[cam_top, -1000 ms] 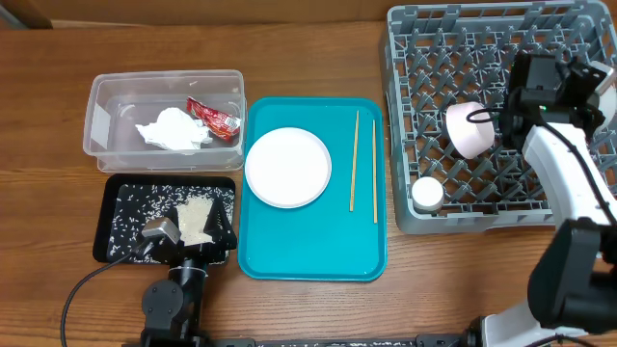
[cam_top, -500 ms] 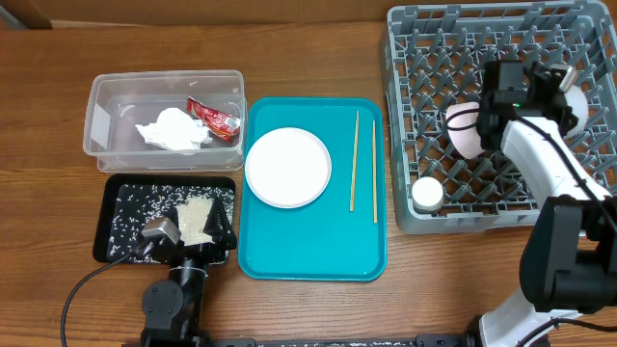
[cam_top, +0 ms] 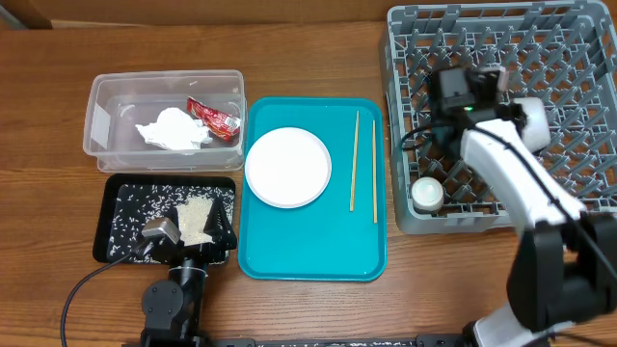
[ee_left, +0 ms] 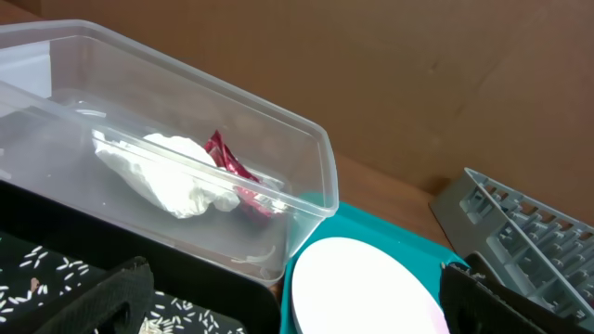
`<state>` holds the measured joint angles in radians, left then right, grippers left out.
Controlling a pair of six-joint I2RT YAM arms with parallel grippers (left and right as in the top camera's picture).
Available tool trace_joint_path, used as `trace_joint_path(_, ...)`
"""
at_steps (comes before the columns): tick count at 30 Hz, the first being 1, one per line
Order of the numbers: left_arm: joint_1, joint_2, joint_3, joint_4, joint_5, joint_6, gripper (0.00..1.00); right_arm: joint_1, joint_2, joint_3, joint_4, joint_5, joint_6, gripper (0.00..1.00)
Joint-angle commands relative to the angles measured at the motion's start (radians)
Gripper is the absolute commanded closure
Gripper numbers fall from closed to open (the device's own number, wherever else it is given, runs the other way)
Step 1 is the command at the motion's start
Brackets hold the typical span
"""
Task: Sort waste into correct bins and load items into the dishwasher
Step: 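Grasp the edge of the white plate with the right gripper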
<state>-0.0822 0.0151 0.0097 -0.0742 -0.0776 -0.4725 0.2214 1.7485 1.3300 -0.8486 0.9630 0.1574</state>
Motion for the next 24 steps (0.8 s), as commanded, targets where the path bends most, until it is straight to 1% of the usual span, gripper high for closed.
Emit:
trace_joint_path(1,0.011,-0.011,-0.004,0.002,0.008,-0.011,0.00,0.116,-0.164,0.108,-0.063,-0.371,0.045,0.38)
trace_joint_path(4,0.011,-0.011,-0.004,0.002,0.008,-0.010,0.00,0.204,-0.202,0.114,-0.095,-0.746,0.060,0.38)
trace_joint_path(6,0.011,-0.011,-0.004,0.002,0.008,-0.011,0.00,0.259,-0.196,0.105,-0.099,-0.978,0.074,0.38)
trace_joint_path(8,0.011,-0.011,-0.004,0.002,0.008,-0.011,0.00,0.308,-0.180,0.076,-0.080,-1.072,0.153,0.33)
trace_joint_path(10,0.011,-0.011,-0.004,0.002,0.008,-0.011,0.00,0.357,-0.155,0.042,-0.058,-1.068,0.257,0.34)
trace_joint_path(12,0.011,-0.011,-0.004,0.002,0.008,-0.011,0.00,0.401,-0.120,0.005,-0.021,-1.024,0.368,0.34)
trace_joint_path(14,0.011,-0.011,-0.004,0.002,0.008,-0.010,0.00,0.431,-0.072,-0.016,0.012,-0.977,0.460,0.37)
trace_joint_path(16,0.011,-0.011,-0.004,0.002,0.008,-0.011,0.00,0.445,-0.011,-0.021,0.043,-0.919,0.515,0.38)
trace_joint_path(19,0.011,-0.011,-0.004,0.002,0.008,-0.011,0.00,0.444,0.071,-0.021,0.098,-0.881,0.555,0.40)
trace_joint_path(21,0.011,-0.011,-0.004,0.002,0.008,-0.011,0.00,0.439,0.122,-0.021,0.146,-0.884,0.555,0.48)
trace_joint_path(22,0.011,-0.011,-0.004,0.002,0.008,-0.011,0.00,0.439,0.146,-0.021,0.168,-0.886,0.554,0.55)
trace_joint_path(23,0.011,-0.011,-0.004,0.002,0.008,-0.011,0.00,0.439,0.167,-0.021,0.183,-0.887,0.554,0.66)
trace_joint_path(24,0.011,-0.011,-0.004,0.002,0.008,-0.011,0.00,0.439,0.187,-0.021,0.192,-0.890,0.554,0.71)
